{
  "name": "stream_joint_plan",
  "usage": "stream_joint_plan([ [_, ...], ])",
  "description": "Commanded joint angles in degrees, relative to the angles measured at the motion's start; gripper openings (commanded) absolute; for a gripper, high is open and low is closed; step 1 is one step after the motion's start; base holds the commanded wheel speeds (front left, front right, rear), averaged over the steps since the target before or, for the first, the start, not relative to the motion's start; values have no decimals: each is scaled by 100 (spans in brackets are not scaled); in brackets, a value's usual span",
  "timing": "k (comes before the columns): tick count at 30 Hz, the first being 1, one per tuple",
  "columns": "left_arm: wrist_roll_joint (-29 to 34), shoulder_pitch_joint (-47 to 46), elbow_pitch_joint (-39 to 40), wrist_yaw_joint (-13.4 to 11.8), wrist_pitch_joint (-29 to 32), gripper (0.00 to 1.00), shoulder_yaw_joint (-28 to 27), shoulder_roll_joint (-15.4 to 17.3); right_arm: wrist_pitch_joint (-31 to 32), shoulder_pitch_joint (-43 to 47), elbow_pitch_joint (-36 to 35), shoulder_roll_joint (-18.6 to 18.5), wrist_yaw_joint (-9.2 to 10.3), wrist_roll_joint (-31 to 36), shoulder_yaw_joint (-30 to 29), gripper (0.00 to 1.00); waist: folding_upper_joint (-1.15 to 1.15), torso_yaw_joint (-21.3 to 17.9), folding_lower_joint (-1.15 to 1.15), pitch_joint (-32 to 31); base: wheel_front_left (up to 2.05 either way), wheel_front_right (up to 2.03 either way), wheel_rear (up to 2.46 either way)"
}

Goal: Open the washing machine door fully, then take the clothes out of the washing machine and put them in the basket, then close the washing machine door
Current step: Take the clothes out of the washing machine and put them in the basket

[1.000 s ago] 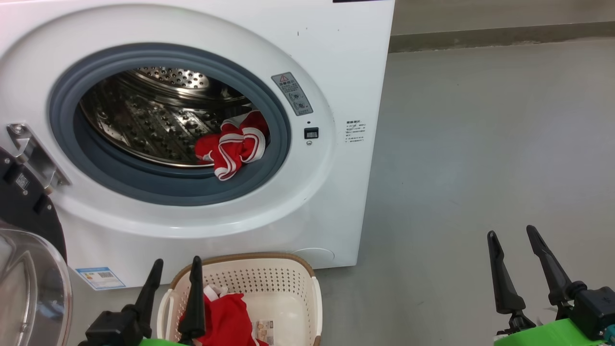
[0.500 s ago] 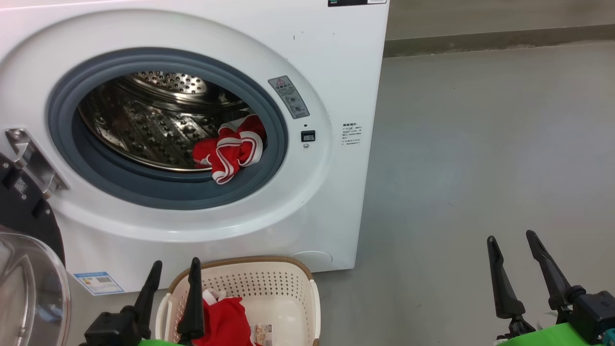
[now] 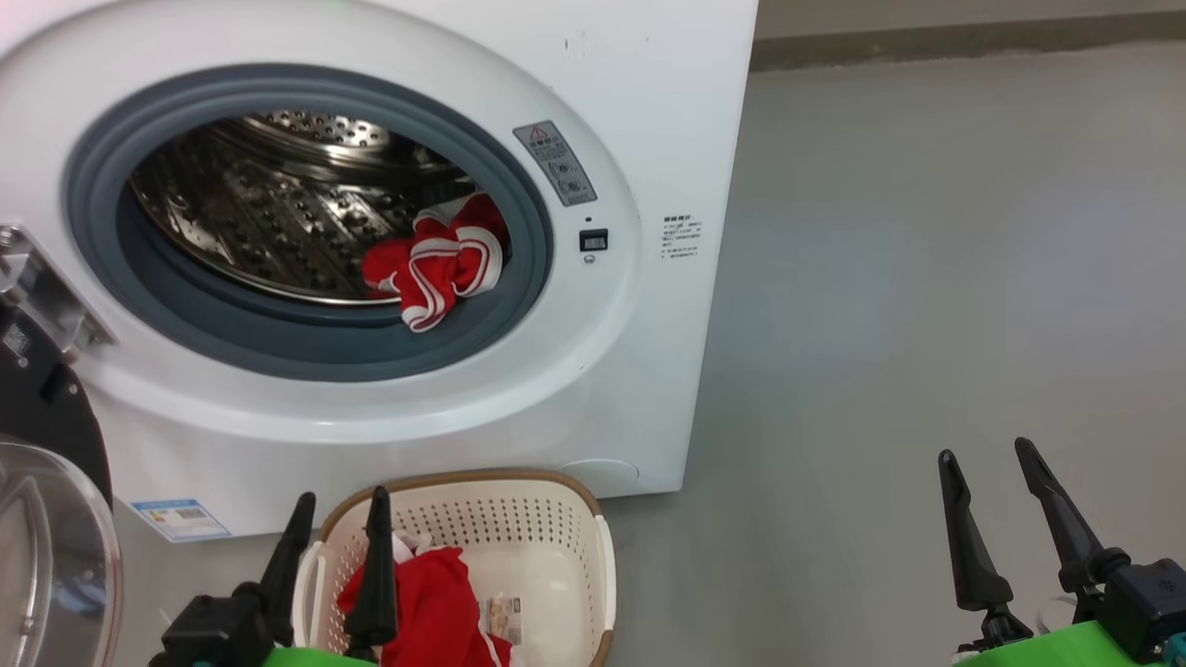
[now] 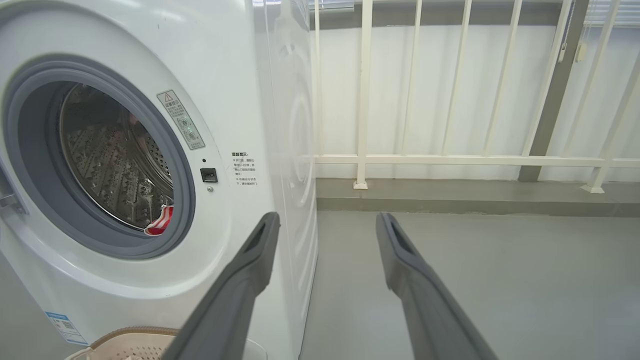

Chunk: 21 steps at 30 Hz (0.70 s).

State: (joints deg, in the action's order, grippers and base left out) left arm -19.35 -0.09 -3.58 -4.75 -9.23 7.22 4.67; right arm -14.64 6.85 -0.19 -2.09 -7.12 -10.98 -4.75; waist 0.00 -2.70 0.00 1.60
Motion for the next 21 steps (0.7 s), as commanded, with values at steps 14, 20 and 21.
stream_joint_plan([
  [14, -97, -1261, 27, 52, -97, 100, -141, 125, -36, -560, -271, -78, -36, 119, 197, 100, 0, 57, 0, 1003, 0, 0, 0],
  [20, -178, -1913, -400, 131, -188, 100, -201, 150, -36, -725, -328, -78, -36, 168, 229, 100, 0, 22, 0, 1383, 0, 0, 0],
  [21, -182, -2033, -497, 150, -219, 100, -210, 158, -36, -753, -333, -78, -36, 163, 227, 100, 0, 13, 0, 1454, 0, 0, 0],
])
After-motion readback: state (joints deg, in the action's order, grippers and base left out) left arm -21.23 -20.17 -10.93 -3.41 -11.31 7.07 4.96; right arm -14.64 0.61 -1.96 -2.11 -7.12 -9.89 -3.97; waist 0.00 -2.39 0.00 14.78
